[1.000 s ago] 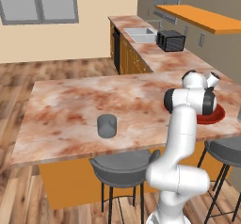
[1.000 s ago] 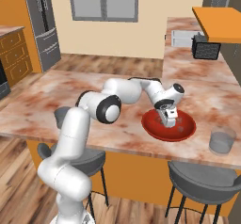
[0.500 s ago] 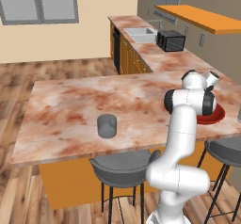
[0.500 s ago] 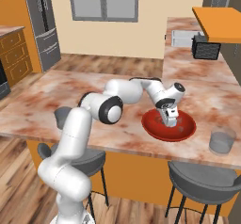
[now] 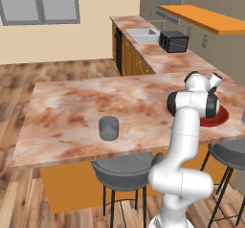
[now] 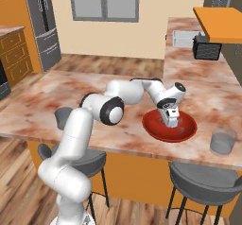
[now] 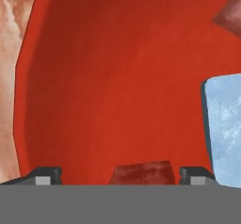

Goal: There are four ice cubes in the ice bowl. Place two ice cubes in each glass of water.

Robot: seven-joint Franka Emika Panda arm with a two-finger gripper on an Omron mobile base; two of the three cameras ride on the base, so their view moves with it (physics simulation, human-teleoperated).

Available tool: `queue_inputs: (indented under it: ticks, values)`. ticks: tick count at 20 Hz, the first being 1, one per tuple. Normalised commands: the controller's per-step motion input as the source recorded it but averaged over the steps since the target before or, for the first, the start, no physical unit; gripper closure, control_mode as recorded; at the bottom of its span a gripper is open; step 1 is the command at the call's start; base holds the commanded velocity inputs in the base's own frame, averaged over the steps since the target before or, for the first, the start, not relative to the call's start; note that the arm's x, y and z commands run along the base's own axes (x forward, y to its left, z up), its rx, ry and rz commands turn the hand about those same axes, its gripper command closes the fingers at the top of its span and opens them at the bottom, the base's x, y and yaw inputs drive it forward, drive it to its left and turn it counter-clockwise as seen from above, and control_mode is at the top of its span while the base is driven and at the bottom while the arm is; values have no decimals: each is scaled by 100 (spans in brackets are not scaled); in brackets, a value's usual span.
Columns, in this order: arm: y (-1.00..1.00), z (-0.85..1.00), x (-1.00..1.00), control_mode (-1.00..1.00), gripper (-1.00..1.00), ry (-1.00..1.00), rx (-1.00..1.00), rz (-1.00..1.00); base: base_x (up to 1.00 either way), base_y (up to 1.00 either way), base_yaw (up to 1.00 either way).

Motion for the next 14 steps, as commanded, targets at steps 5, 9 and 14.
queue_inputs:
  ticks: [5,9,14]
  values:
    - [-10,-43,-15,-100,-100,0,0,0,0,0,0]
    - [-6,-31,-14,-100,-100,-1,0,0,0,0,0]
    - [-6,-42,8,-100,-100,-2,0,0,0,0,0]
